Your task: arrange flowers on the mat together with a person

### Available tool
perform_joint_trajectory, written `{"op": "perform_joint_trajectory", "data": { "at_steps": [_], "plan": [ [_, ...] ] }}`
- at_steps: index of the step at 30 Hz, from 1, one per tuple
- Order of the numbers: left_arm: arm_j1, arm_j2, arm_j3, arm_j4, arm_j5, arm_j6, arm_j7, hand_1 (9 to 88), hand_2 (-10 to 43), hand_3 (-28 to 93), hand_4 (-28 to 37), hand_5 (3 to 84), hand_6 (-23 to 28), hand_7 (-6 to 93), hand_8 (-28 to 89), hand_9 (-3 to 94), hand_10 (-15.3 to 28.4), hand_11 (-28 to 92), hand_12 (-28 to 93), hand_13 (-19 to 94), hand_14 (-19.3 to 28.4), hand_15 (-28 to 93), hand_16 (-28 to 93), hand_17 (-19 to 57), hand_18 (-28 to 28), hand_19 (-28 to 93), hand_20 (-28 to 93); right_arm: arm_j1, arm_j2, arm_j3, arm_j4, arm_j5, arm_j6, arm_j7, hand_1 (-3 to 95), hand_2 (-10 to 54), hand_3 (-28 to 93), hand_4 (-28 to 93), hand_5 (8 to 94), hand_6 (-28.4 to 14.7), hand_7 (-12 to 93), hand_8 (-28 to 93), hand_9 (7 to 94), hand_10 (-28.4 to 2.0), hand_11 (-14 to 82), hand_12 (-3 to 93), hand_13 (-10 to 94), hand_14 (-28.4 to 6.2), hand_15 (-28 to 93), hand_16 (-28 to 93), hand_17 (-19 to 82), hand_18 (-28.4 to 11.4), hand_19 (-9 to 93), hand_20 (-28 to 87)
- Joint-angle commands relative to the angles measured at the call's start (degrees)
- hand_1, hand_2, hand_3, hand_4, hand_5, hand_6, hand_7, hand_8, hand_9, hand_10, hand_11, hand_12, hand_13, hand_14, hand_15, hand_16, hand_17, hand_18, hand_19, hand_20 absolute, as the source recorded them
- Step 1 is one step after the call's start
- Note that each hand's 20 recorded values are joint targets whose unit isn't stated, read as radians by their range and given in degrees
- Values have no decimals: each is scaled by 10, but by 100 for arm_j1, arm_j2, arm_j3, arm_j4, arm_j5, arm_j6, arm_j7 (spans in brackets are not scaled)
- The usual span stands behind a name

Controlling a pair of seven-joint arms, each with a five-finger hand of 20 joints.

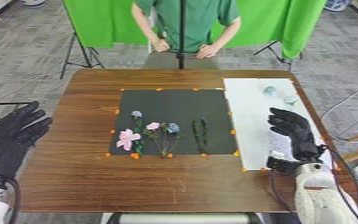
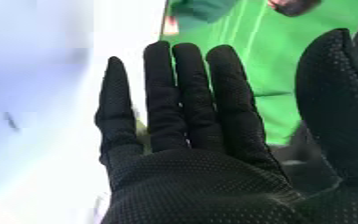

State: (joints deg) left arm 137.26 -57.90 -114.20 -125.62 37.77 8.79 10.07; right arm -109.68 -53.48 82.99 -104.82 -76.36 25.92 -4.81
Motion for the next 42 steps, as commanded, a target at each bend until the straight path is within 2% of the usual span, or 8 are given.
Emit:
{"op": "perform_joint_trajectory", "data": {
  "at_steps": [1,3,7,9,17,28,36,42],
  "plan": [
    [95,40,2,-16,-4,65,6,289,14,674,-203,383,42,208,-85,339,133,229,185,291,161,330,14,-55,211,431,143,1318,1087,-312,395,-3462,271,996,264,-64,878,-264,457,-20,269,-148,455,-120,212,217,352,-87,281,228,117,-194,472,272],
    [117,38,-12,-22,-11,74,16,289,13,674,-203,383,41,208,-85,339,134,229,185,290,160,328,13,-55,211,431,143,1813,1297,-852,621,-4355,333,1558,279,-72,878,-268,456,-14,282,-154,453,-113,215,217,353,-81,274,228,119,-191,470,269],
    [154,50,-39,-35,-16,88,41,289,12,675,-202,383,41,209,-86,339,133,230,186,291,161,328,13,-55,210,431,143,2245,1636,-1311,989,-5292,-179,1958,293,-87,879,-275,444,-3,307,-164,440,-99,214,215,348,-71,262,232,122,-185,466,264],
    [148,56,-38,-34,-22,84,42,290,12,675,-202,383,41,209,-86,339,134,230,185,291,160,327,13,-55,210,431,142,2580,1832,-1654,1366,-5283,-307,1603,291,-91,882,-278,433,0,314,-168,431,-96,210,215,343,-66,251,237,122,-180,460,259],
    [212,50,-49,-65,-44,133,91,290,12,675,-203,383,41,209,-85,339,133,230,185,291,161,330,14,-55,211,431,143,3863,2035,-3015,2191,-5841,-784,1901,270,-76,875,-282,409,-2,309,-171,403,-85,181,210,323,-65,201,261,114,-171,436,244],
    [147,78,-26,-48,-40,140,108,290,12,673,-202,382,42,207,-85,339,134,230,186,291,161,328,14,-55,211,431,142,4300,1815,-3272,2655,-5717,-1247,2153,278,-80,878,-282,404,-2,304,-167,400,-79,176,213,378,-75,225,275,116,-172,435,245],
    [141,82,-26,-39,-46,156,100,291,12,673,-201,382,41,209,-85,339,134,230,185,291,160,327,14,-55,211,431,142,4401,1713,-3310,2838,-5450,-1774,2270,292,-76,875,-282,406,-20,295,-165,393,-105,191,210,483,-56,277,214,176,-137,436,221],
    [144,74,3,-35,-37,140,80,291,13,672,-201,382,41,209,-86,339,133,230,186,291,160,327,15,-55,211,431,142,4484,1645,-3341,2928,-5271,-2339,2367,268,-61,866,-283,388,-31,278,-158,370,-114,192,206,457,-68,295,204,171,-138,452,220]
  ]
}}
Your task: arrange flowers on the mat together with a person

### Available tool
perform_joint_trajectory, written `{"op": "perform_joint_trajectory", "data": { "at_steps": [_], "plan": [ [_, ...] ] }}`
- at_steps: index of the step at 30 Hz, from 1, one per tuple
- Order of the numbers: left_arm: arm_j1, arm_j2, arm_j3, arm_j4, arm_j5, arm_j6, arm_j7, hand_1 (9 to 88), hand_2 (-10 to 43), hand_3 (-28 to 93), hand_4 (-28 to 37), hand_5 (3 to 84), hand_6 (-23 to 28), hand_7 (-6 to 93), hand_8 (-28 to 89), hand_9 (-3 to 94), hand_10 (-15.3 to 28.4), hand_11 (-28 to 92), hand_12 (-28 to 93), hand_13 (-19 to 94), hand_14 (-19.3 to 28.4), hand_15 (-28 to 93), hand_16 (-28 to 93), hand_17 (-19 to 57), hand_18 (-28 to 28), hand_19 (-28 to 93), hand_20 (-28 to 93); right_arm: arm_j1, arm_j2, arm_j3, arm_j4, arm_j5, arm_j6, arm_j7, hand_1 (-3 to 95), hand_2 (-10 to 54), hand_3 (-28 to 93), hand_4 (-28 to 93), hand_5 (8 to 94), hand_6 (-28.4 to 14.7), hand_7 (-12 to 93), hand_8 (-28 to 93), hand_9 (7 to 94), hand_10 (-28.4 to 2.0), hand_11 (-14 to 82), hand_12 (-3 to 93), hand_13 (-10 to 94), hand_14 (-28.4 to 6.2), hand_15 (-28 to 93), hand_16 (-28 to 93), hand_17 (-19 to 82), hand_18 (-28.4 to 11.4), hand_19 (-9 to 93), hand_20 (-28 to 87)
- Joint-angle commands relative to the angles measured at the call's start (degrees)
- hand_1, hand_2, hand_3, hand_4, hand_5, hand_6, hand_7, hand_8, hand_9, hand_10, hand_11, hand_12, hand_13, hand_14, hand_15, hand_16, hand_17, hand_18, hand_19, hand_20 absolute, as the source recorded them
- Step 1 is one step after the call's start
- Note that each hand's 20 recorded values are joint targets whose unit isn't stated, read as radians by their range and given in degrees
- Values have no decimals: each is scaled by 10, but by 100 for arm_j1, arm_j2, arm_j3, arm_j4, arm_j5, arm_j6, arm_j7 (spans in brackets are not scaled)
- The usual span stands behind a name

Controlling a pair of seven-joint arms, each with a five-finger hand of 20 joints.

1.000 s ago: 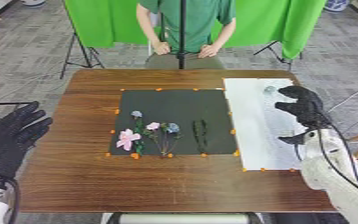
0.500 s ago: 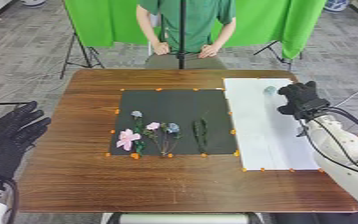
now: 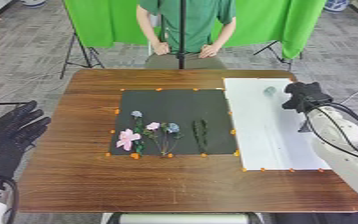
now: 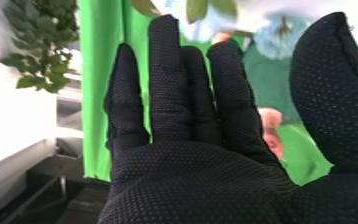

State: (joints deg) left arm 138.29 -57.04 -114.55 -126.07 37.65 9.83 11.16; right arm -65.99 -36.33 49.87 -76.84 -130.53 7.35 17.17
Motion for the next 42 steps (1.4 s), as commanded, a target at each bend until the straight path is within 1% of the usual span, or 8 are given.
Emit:
{"op": "perform_joint_trajectory", "data": {
  "at_steps": [1,5,8,10,13,16,27,42],
  "plan": [
    [35,-13,51,13,-30,30,-25,290,12,673,-201,382,41,209,-86,339,134,230,186,291,160,327,15,-55,211,431,142,127,-80,-48,129,165,-487,229,264,-58,866,-283,386,-32,275,-156,366,-114,190,207,452,-70,298,203,169,-140,453,221],
    [56,-14,44,4,-37,43,-13,291,12,673,-201,383,41,208,-86,339,133,229,186,291,161,328,15,-55,211,431,142,202,-143,-137,180,116,-484,451,288,-57,884,-276,391,-33,278,-152,374,-120,229,222,462,-71,355,191,179,-136,498,235],
    [50,-5,29,4,-35,40,-16,291,13,672,-201,382,42,208,-85,339,134,230,186,291,161,328,14,-55,211,431,142,186,-141,-218,221,39,-168,474,341,-56,903,-272,415,-30,349,-176,397,-121,344,235,516,-62,434,159,220,-117,573,244],
    [42,-11,25,6,-34,48,-30,292,13,672,-201,383,42,208,-85,339,134,230,186,291,162,329,14,-55,211,431,142,186,-145,-294,289,-171,178,380,410,-64,878,-279,439,-19,440,-182,432,-121,444,261,578,-42,436,229,267,-110,625,253],
    [52,-14,21,4,-36,47,-38,291,13,673,-201,383,42,208,-85,339,134,230,185,291,161,330,14,-55,211,432,142,110,-114,-297,226,-201,546,210,522,-58,826,-280,499,-13,566,-27,560,-96,403,436,705,-20,423,340,329,-111,721,267],
    [50,-17,19,5,-31,39,-38,291,12,674,-201,383,42,208,-85,340,134,230,185,291,162,330,14,-55,211,432,142,-13,-104,-220,14,-249,813,147,575,-69,814,-283,590,-3,571,5,653,-87,386,477,779,-9,465,358,363,-117,862,208],
    [47,-18,38,-4,-17,0,-85,291,13,673,-201,383,42,208,-85,339,133,230,185,290,161,328,14,-55,211,432,142,204,-207,-944,-1821,309,1585,-1045,567,-84,830,-283,606,-1,563,2,675,-87,363,484,778,-14,484,370,364,-127,854,240],
    [-22,17,75,32,-7,-35,-144,291,14,673,-200,383,42,208,-85,338,133,231,185,290,161,328,13,-55,210,431,142,1322,-994,-2295,-1357,344,1222,-1456,556,-84,830,-283,603,7,565,0,680,-85,354,483,764,-14,493,369,357,-129,814,282]
  ]
}}
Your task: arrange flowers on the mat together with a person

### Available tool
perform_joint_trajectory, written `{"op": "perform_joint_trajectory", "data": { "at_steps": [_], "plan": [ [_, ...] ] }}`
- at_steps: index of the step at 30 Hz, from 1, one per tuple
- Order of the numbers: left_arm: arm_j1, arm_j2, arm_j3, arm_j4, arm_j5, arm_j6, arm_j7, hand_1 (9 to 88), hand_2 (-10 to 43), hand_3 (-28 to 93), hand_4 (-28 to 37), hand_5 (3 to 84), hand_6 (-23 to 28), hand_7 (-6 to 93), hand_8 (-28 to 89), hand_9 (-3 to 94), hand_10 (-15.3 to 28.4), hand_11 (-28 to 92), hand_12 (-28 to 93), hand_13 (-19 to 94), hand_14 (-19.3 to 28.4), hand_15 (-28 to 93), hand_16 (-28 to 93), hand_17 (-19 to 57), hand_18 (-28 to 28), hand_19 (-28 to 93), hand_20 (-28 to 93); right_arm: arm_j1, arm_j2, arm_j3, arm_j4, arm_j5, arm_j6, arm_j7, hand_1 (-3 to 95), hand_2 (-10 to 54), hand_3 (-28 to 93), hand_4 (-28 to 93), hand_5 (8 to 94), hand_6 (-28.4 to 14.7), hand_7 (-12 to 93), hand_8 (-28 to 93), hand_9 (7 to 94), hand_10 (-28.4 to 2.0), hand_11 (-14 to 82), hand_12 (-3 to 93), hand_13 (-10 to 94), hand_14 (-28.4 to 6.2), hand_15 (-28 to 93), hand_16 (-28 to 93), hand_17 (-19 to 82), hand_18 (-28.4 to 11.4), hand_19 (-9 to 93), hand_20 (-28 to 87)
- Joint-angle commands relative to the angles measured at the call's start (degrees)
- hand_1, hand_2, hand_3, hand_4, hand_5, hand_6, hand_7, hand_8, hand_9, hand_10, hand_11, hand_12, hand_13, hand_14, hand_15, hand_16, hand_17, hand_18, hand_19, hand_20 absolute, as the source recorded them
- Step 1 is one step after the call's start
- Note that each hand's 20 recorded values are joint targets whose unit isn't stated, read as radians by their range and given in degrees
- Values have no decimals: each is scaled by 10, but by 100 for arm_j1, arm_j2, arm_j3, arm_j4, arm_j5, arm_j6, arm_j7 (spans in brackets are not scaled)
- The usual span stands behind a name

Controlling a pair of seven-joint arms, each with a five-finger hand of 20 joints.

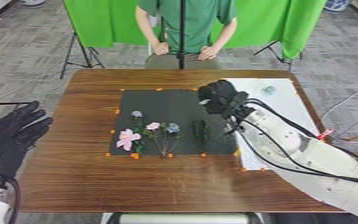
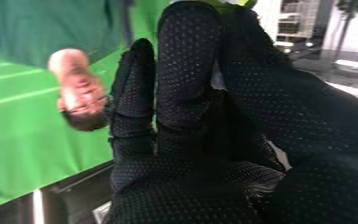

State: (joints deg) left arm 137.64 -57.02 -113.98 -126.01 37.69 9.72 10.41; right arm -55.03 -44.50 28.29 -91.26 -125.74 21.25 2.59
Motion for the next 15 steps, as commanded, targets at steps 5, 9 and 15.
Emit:
{"op": "perform_joint_trajectory", "data": {
  "at_steps": [5,9,15],
  "plan": [
    [10,33,25,43,-6,-36,-96,292,15,674,-201,383,42,207,-85,338,134,231,185,291,161,328,14,-55,210,431,142,243,-231,-259,252,-205,-325,56,552,-81,827,-283,602,7,565,0,680,-85,353,484,759,-15,493,370,356,-130,797,295],
    [2,39,27,50,-3,-38,-98,290,14,677,-200,383,42,208,-84,339,134,231,185,291,160,328,14,-55,210,430,142,289,-331,-360,434,-318,-455,151,544,-78,824,-283,597,7,565,-2,681,-85,353,484,751,-17,495,369,354,-131,768,308],
    [-13,37,36,62,-5,-49,-108,290,14,676,-202,384,42,208,-85,339,134,231,185,291,161,328,14,-55,210,430,142,330,-524,-514,811,-324,-237,258,535,-78,821,-283,591,8,563,-11,671,-84,343,475,738,-20,494,363,349,-132,742,341]
  ]
}}
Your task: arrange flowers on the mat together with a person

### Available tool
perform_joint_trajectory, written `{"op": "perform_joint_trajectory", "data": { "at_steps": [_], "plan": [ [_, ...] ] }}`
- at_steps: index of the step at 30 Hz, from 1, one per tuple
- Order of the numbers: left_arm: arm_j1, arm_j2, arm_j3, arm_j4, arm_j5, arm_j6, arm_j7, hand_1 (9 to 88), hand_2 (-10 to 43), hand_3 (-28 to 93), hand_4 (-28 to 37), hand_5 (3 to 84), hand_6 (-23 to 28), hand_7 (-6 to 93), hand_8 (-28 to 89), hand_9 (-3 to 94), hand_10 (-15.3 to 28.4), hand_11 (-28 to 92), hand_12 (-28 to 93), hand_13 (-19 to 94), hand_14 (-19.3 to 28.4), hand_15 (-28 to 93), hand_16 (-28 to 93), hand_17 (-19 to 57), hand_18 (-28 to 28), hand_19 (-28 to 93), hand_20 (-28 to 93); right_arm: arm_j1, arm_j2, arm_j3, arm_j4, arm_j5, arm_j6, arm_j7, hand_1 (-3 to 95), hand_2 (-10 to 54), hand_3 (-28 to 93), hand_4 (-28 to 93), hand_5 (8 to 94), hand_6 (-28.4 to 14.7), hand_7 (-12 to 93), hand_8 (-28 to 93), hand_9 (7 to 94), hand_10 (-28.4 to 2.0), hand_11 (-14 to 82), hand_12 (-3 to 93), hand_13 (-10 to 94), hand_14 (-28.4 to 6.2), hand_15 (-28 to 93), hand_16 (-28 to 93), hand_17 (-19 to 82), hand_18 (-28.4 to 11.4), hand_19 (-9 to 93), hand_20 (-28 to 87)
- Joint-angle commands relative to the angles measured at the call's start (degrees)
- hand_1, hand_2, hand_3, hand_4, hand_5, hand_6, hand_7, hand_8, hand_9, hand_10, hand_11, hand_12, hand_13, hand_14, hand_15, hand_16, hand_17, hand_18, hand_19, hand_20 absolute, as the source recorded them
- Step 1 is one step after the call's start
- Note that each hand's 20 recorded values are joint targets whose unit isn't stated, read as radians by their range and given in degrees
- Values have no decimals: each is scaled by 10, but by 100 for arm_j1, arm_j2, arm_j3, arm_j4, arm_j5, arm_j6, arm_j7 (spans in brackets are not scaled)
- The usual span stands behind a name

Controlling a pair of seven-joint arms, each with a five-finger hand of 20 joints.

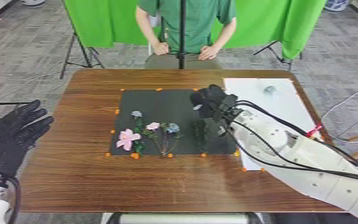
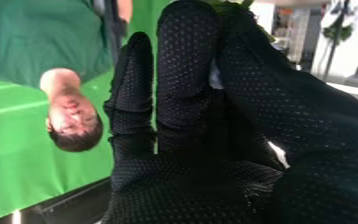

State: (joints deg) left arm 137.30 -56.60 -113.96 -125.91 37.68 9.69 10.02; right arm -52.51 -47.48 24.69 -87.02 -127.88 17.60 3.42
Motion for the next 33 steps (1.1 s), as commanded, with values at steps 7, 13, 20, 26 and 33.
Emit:
{"op": "perform_joint_trajectory", "data": {
  "at_steps": [7,13,20,26,33],
  "plan": [
    [-15,-1,43,60,8,-56,-70,290,14,677,-202,384,41,208,-85,339,134,230,185,291,160,327,14,-55,210,430,143,83,-382,-233,589,-173,396,333,495,-83,824,-283,570,6,559,-7,660,-83,332,476,711,-22,502,364,325,-138,730,365],
    [-26,-7,37,66,10,-47,-87,290,15,677,-203,385,42,207,-85,339,135,230,185,291,161,328,14,-56,210,431,143,61,-429,-218,611,-215,377,356,467,-88,827,-283,554,0,555,-14,639,-86,323,463,681,-29,521,345,307,-142,720,381],
    [19,-16,11,49,6,-43,-66,290,15,676,-202,385,43,207,-84,340,134,231,185,290,161,328,14,-56,211,431,143,36,-379,-151,590,-259,52,341,446,-91,827,-283,528,-4,548,-25,615,-86,308,450,643,-35,525,326,285,-143,709,388],
    [28,-19,-7,50,1,-28,-61,289,15,677,-203,385,42,207,-84,339,134,230,185,289,161,327,15,-56,211,431,143,11,-311,-80,525,-284,-139,335,435,-94,835,-283,509,0,545,-38,571,-89,360,391,612,-33,526,311,271,-143,697,390],
    [61,-30,-17,41,-9,-19,-40,290,16,674,-201,384,41,209,-85,340,134,231,185,290,161,327,15,-55,210,430,142,-46,-248,96,402,-236,-402,305,351,-81,889,-282,492,7,462,-85,501,-108,445,261,560,-61,571,202,231,-155,684,398]
  ]
}}
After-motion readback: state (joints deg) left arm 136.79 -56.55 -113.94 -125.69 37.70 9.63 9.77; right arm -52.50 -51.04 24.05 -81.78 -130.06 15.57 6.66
